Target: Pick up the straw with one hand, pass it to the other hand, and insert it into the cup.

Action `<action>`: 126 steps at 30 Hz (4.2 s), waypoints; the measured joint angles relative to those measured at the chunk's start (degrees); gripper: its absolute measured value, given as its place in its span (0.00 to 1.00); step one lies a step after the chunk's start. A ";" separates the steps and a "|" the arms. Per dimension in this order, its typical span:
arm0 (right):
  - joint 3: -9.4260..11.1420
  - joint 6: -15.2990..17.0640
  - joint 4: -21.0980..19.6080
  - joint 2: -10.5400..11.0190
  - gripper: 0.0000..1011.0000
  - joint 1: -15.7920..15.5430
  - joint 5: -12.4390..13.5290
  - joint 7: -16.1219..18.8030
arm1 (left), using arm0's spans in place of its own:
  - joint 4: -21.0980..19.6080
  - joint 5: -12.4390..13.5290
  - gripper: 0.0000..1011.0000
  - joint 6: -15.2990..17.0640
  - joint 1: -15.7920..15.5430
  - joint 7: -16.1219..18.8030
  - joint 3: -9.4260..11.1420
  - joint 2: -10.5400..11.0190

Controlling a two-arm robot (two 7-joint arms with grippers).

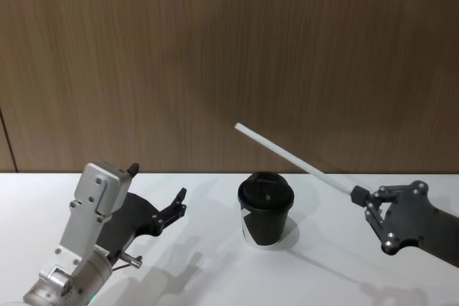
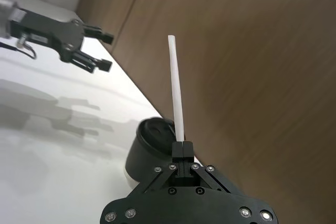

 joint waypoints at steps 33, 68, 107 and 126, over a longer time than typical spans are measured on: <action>-6.79 -5.33 5.09 -2.11 0.00 10.87 11.64 13.53 | 0.00 0.00 0.99 0.00 0.00 0.00 0.00 0.00; -8.91 -5.27 5.95 -3.24 0.00 12.40 13.21 13.04 | -1.80 -2.50 0.99 -0.12 0.13 -3.45 -1.19 1.09; -9.05 -5.27 6.00 -3.29 0.00 12.49 13.30 12.99 | -10.92 -29.05 0.99 6.49 2.10 -26.44 -10.17 8.44; -9.05 -5.27 5.99 -3.29 0.00 12.49 13.29 12.99 | -8.95 -36.92 0.99 6.32 0.92 -31.24 -10.26 6.59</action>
